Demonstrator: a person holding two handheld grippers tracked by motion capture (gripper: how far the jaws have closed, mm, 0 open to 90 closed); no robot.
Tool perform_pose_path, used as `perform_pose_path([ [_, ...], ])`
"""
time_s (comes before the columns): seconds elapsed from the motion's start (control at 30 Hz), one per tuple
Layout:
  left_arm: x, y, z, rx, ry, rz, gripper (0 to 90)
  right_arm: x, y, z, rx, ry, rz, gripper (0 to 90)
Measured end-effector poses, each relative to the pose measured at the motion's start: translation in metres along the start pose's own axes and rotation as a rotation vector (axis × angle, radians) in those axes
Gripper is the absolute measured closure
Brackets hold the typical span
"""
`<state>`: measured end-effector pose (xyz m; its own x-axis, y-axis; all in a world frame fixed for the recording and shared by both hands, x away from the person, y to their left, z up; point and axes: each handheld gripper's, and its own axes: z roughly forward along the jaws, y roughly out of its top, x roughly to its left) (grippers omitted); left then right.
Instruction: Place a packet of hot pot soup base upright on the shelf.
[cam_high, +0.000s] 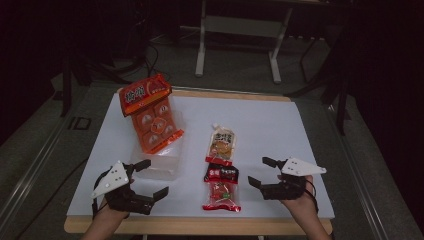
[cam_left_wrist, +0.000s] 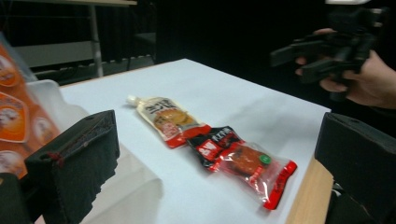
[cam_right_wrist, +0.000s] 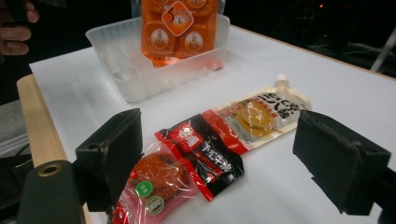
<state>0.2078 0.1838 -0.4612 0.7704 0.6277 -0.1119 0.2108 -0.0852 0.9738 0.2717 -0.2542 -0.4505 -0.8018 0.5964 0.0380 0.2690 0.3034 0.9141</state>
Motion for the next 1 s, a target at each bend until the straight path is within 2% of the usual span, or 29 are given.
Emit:
perform_pose_path([
  [0.13,-0.005,-0.009,0.004,0.035,0.001,0.024,0.5,-0.002,0.000,0.014,0.022,0.026,-0.009,19.1],
  [0.27,-0.006,-0.015,0.007,0.037,0.000,0.021,0.5,-0.004,-0.001,0.029,0.057,0.053,-0.020,22.2],
  [0.37,-0.007,-0.021,0.009,0.045,-0.002,0.044,0.5,-0.005,-0.003,0.041,0.090,0.066,-0.029,23.9],
  [0.53,-0.007,-0.028,0.014,0.061,-0.008,0.035,0.5,-0.008,-0.008,0.058,0.132,0.094,-0.031,26.3],
  [0.7,-0.006,-0.031,0.015,0.066,-0.001,0.037,0.5,-0.012,-0.014,0.071,0.181,0.088,-0.046,31.2],
  [1.0,-0.005,-0.037,0.019,0.081,-0.005,0.029,0.5,-0.024,-0.027,0.092,0.251,0.076,-0.017,32.5],
])
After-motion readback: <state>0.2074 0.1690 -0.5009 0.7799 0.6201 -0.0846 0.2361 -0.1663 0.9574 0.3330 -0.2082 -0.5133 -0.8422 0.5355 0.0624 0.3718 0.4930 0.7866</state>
